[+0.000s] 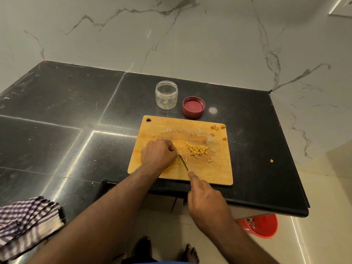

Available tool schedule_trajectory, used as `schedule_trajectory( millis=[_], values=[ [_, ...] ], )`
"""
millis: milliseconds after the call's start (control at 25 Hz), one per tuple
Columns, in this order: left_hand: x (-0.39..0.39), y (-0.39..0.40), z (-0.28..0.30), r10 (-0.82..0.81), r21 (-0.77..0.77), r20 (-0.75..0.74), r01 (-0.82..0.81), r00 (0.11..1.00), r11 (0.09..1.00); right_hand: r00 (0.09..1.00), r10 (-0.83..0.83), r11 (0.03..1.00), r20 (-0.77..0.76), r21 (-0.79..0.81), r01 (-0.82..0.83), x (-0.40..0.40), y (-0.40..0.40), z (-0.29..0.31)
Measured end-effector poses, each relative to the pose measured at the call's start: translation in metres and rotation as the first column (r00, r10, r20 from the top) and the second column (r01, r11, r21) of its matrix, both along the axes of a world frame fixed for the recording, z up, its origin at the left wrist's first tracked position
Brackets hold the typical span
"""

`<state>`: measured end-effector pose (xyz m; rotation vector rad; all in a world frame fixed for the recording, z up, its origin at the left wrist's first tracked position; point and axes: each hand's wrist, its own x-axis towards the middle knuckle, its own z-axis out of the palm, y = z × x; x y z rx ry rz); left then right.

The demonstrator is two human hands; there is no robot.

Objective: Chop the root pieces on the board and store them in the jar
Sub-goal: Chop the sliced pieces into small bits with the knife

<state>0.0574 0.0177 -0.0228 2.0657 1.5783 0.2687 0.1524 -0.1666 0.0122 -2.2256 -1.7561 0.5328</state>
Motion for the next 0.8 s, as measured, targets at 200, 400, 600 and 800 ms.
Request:
schedule_trajectory(
  millis=[200, 400, 600, 800],
  values=[
    [-0.002, -0.001, -0.001, -0.005, 0.009, -0.003, 0.005, 1.000, 1.000, 0.999, -0.036, 0.996, -0.032, 0.076, 0.039, 0.000, -0.004, 0.002],
    [-0.002, -0.003, 0.002, -0.003, 0.040, -0.014, 0.004, 1.000, 0.999, 0.999, -0.021, 0.998, -0.029, 0.058, 0.022, 0.001, 0.018, -0.001],
    [-0.001, -0.004, 0.002, 0.013, 0.068, -0.015, -0.012, 1.000, 0.998, 1.000, 0.012, 1.000, -0.007, 0.014, -0.012, -0.001, 0.018, -0.004],
    [-0.003, -0.004, -0.001, 0.010, 0.061, -0.011, -0.009, 1.000, 0.998, 0.998, -0.010, 1.000, -0.069, 0.027, 0.012, 0.001, -0.010, 0.000]
  ],
)
